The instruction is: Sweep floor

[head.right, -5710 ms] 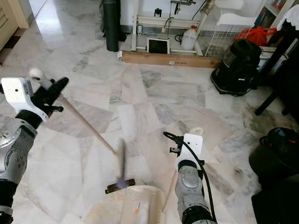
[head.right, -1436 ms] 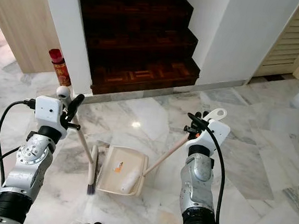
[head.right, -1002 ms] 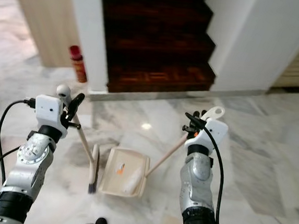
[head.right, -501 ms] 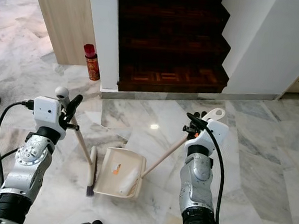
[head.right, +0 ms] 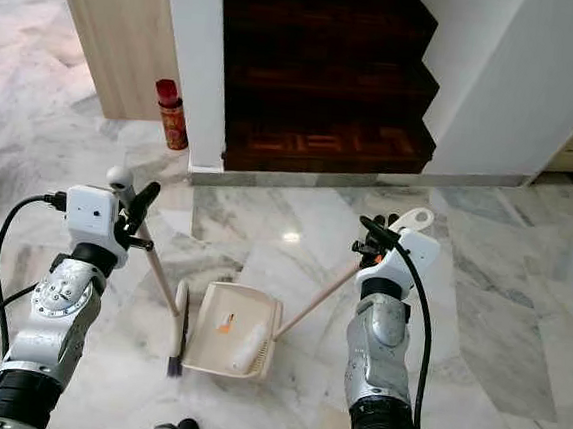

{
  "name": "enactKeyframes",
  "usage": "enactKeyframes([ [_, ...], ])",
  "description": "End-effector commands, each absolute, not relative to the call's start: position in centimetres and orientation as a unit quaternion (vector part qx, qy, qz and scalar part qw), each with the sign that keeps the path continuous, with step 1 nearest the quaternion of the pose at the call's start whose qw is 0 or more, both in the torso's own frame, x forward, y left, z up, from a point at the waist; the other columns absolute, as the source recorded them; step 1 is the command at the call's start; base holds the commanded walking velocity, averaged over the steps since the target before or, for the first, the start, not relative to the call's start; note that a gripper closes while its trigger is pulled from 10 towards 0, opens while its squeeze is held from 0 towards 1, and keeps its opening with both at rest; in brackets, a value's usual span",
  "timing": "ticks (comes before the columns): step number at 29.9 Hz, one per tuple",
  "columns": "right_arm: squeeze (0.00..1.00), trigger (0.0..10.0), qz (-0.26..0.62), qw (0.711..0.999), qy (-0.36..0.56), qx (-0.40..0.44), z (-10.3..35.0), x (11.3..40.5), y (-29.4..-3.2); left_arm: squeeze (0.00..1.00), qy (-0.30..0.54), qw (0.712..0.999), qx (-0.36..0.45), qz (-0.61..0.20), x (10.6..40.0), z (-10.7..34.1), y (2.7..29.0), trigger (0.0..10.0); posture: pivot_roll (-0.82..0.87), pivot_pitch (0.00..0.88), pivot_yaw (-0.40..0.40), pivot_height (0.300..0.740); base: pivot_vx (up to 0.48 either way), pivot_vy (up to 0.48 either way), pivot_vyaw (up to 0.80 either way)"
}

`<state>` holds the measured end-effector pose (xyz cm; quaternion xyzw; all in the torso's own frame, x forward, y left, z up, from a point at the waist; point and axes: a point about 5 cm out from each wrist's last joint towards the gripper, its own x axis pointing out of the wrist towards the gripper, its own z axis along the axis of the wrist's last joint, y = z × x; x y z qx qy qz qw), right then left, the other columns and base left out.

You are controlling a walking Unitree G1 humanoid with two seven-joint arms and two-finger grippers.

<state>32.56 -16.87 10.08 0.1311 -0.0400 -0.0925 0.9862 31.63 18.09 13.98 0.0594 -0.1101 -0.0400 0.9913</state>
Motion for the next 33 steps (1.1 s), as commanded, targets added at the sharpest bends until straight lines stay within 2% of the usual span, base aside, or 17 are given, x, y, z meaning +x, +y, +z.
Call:
enactKeyframes([
  [1, 0.0, 10.0, -0.094, 0.984, -0.05, 0.143, 10.65, 32.81, -16.86, 0.0, -0.129, 0.989, 0.057, -0.044, 31.84, 15.01, 17.92, 10.0, -0.04, 0.088, -0.05, 0.74, 0.0, 0.266, 0.0],
  [18, 0.0, 10.0, -0.092, 0.983, -0.046, 0.149, 10.66, 32.96, -16.81, 0.0, -0.127, 0.989, 0.054, -0.043, 31.91, 15.0, 17.86, 10.0, -0.04, 0.077, -0.053, 0.74, 0.0, 0.272, 0.0],
  [21, 0.0, 10.0, -0.091, 0.983, -0.044, 0.151, 10.66, 33.0, -16.79, 0.0, -0.127, 0.99, 0.054, -0.043, 31.91, 15.0, 17.87, 10.0, -0.04, 0.078, -0.055, 0.74, 0.0, 0.316, -0.68],
  [23, 0.0, 10.0, -0.09, 0.984, -0.044, 0.151, 10.67, 33.03, -16.78, 0.0, -0.126, 0.99, 0.054, -0.042, 31.91, 14.99, 17.86, 10.0, -0.04, 0.078, -0.055, 0.74, 0.0, 0.446, -0.8],
  [33, 0.0, 10.0, -0.087, 0.984, -0.044, 0.149, 10.65, 33.0, -16.7, 0.0, -0.126, 0.99, 0.054, -0.04, 31.86, 14.95, 17.97, 10.0, -0.04, 0.083, -0.055, 0.74, 0.0, 0.442, 0.0],
])
